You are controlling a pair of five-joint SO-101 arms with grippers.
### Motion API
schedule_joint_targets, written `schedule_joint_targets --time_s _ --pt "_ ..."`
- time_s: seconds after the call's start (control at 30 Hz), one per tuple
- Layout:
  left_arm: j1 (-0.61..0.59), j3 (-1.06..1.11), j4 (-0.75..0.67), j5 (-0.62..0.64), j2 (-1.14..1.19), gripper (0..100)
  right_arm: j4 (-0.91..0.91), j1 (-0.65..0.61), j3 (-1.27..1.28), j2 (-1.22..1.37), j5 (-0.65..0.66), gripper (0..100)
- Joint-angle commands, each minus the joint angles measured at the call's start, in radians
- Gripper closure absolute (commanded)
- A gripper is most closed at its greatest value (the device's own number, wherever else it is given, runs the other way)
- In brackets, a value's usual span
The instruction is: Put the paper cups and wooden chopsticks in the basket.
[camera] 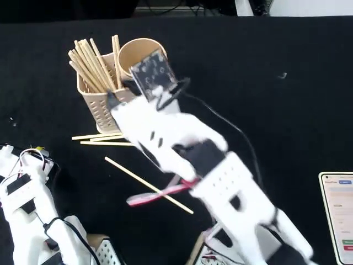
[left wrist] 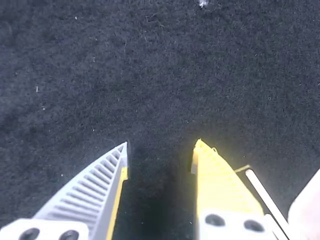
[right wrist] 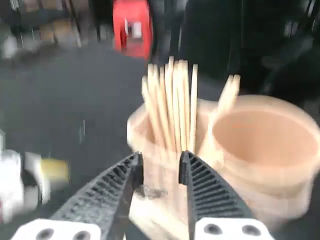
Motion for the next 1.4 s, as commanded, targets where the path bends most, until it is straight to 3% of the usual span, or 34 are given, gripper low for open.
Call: schedule_joint_targets --time_s 0.0,0.1,0.17,0.27,0.37,0.53,0.77,1.03,1.37 --pt "0.005 -0.01 -0.017 -0.011 -0.005 79 0.396 0.028 0.004 -0.114 0.13 87.4" --pt "0.005 -0.01 -0.017 -0.011 -0.005 79 0.532 0.115 0.071 -0.154 0.227 87.4" --pt "0.005 -0.01 -0.017 -0.011 -0.005 79 0.517 0.215 0.16 -0.16 0.252 87.4" --pt "0.005 -0.01 -0.017 -0.011 -0.005 79 0.328 0.391 0.346 -0.143 0.193 87.4" --pt "0.005 -0.01 -0.017 -0.011 -0.005 79 0.012 0.494 0.53 -0.093 0.046 87.4" --pt "0.007 -0.01 -0.017 -0.011 -0.005 79 -0.446 0.48 0.656 0.068 -0.11 87.7" --pt "0.007 -0.01 -0.017 -0.011 -0.003 79 -0.726 0.427 0.581 0.369 -0.285 87.7" --pt "0.007 -0.01 -0.017 -0.011 -0.003 79 -0.735 0.419 0.426 0.647 -0.361 87.8" --pt "0.005 -0.01 -0.015 -0.011 -0.005 79 -0.407 0.299 0.292 0.659 -0.359 87.7"
